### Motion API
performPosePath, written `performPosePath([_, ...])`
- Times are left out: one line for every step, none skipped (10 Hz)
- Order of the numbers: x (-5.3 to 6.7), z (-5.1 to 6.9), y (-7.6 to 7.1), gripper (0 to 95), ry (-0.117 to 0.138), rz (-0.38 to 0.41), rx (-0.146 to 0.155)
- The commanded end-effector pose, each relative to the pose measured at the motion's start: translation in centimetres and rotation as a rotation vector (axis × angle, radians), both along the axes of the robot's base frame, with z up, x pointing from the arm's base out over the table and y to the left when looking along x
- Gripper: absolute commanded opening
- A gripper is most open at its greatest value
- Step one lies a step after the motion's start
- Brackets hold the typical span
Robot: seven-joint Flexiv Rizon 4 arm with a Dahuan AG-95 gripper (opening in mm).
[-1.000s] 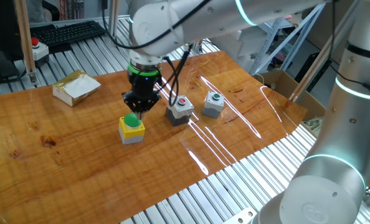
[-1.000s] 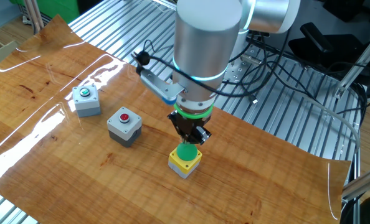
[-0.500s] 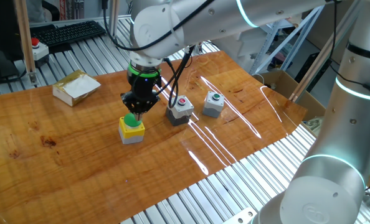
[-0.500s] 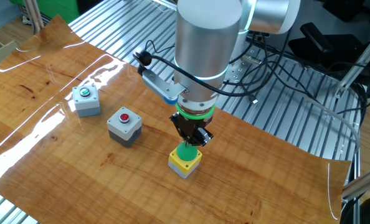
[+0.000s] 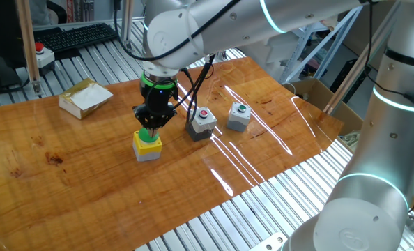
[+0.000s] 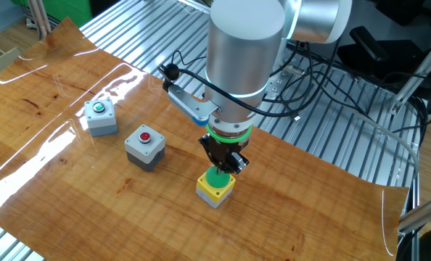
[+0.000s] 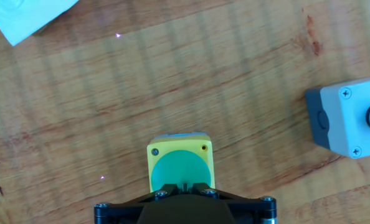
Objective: Press three buttons from left to right in sequence
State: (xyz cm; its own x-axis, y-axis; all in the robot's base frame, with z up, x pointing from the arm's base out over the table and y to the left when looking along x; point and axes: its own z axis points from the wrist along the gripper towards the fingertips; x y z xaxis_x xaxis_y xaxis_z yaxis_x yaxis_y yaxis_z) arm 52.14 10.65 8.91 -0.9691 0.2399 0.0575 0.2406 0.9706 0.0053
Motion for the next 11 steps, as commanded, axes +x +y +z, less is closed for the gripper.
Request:
performPosePath([0.1,-0.3,0.0,0.0,-0.003,0.000,0.001])
performPosePath([0.1,-0.4,0.1,0.0,-0.006,0.000,0.000])
performPosePath([0.3,-0.7,0.3,0.0,-0.012,-0.004,-0.001])
performPosePath([0.3,-0.7,0.3,0.0,-0.010,-0.003,-0.004])
performPosePath([0.3,-0.7,0.3,0.0,-0.012,-0.005,-0.002])
performPosePath([0.3,-0.6,0.3,0.0,-0.007,-0.003,-0.003])
performPosePath([0.4,-0.3,0.2,0.0,0.000,0.000,-0.005])
performPosePath([0.4,0.3,0.2,0.0,0.010,0.004,-0.004])
performPosePath([0.3,1.1,0.0,0.0,0.022,0.011,-0.005])
performPosePath([0.2,1.4,-0.2,0.0,0.022,0.013,-0.006])
performPosePath([0.1,1.8,-0.3,0.0,0.019,0.013,-0.013])
